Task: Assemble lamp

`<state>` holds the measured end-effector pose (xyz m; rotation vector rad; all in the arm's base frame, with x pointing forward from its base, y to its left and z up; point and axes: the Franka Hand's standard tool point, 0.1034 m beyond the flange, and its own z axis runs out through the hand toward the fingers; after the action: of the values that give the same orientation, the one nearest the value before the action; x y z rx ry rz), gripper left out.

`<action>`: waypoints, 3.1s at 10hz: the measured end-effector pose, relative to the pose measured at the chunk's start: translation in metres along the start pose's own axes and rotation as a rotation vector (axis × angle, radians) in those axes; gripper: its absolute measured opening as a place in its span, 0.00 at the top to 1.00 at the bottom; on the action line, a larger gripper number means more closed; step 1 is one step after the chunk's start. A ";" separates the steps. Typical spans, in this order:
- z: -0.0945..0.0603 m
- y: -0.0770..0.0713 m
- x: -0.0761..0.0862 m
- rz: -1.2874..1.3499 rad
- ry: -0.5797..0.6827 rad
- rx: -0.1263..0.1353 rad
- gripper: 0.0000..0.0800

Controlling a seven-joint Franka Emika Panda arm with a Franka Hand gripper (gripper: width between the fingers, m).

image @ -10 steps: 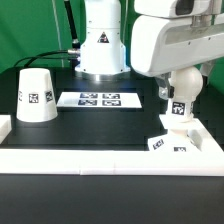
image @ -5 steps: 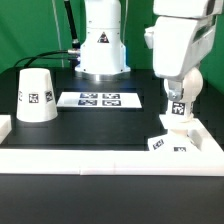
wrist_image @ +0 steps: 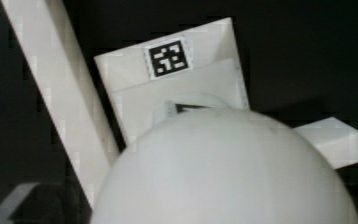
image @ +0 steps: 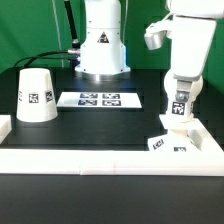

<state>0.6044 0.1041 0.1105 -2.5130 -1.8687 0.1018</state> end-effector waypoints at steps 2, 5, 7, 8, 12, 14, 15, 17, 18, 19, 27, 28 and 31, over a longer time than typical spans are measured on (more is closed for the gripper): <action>0.000 0.000 -0.001 0.001 0.000 0.000 0.28; 0.000 0.000 -0.002 0.054 0.001 0.003 0.28; 0.001 0.001 -0.004 0.201 0.002 0.004 0.28; 0.001 0.001 -0.004 0.274 0.002 0.005 0.28; 0.002 0.001 -0.004 0.620 0.009 0.012 0.28; 0.002 0.001 -0.003 0.795 0.011 0.015 0.28; 0.002 0.000 -0.002 0.909 0.016 0.024 0.28; 0.002 -0.002 0.000 1.089 0.023 0.044 0.28; 0.002 -0.002 0.000 1.181 0.026 0.053 0.28; 0.002 -0.002 0.000 1.225 0.025 0.055 0.28; 0.002 -0.003 0.003 1.908 0.014 0.094 0.28; 0.002 -0.003 0.003 1.973 0.012 0.103 0.27; 0.002 -0.003 0.003 2.177 0.002 0.140 0.27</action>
Offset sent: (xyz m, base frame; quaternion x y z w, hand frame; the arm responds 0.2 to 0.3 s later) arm 0.0000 0.0000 0.0000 0.0000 0.0000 0.0650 0.9979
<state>0.6020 0.1081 0.1086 -2.7873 1.3550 0.1615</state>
